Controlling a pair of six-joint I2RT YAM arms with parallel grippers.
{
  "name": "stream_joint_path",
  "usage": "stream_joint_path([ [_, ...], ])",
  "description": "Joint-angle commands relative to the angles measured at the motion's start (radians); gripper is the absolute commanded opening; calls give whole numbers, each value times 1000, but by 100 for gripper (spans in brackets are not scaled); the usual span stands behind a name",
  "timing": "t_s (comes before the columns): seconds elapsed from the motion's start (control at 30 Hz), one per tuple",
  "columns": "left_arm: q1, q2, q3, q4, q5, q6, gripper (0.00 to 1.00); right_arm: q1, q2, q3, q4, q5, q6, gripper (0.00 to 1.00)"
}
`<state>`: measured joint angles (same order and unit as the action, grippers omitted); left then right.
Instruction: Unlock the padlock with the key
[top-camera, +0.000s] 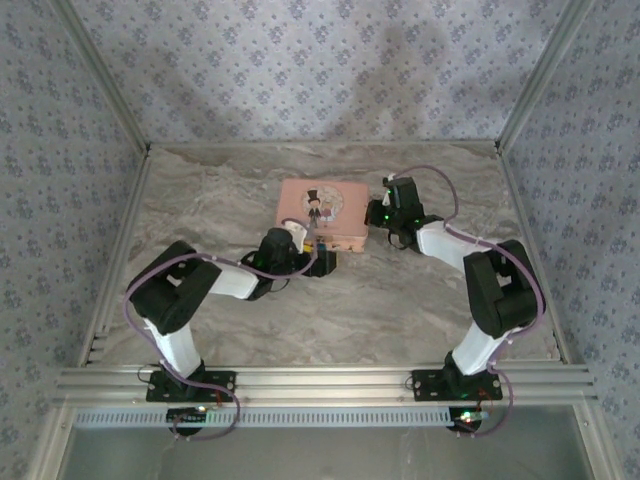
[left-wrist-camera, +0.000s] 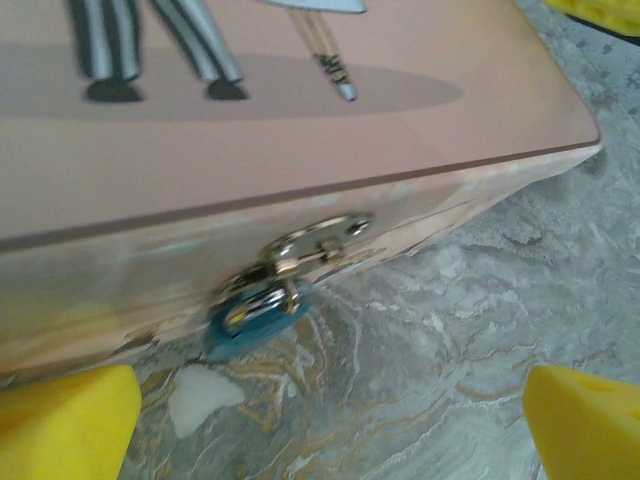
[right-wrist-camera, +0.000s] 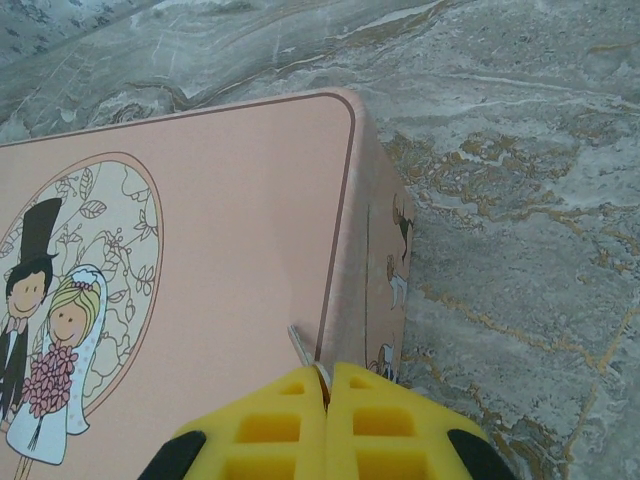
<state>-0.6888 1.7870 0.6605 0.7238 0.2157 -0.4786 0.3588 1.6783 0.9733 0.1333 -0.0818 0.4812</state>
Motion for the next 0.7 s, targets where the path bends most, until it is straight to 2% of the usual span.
stream_joint_path([
  [0.0,-6,39,23,124,23,77,98,7,35,24,2,22,-1,0],
  [0.13,-6,88,68,127,102,84,97,9,49,30,5,22,-5,0],
  [0.43,-3,114,102,191,202,95,92,9,84,41,10,9,-10,0],
  [0.67,37,133,125,261,314,-17,82,6,81,30,14,8,-9,0],
])
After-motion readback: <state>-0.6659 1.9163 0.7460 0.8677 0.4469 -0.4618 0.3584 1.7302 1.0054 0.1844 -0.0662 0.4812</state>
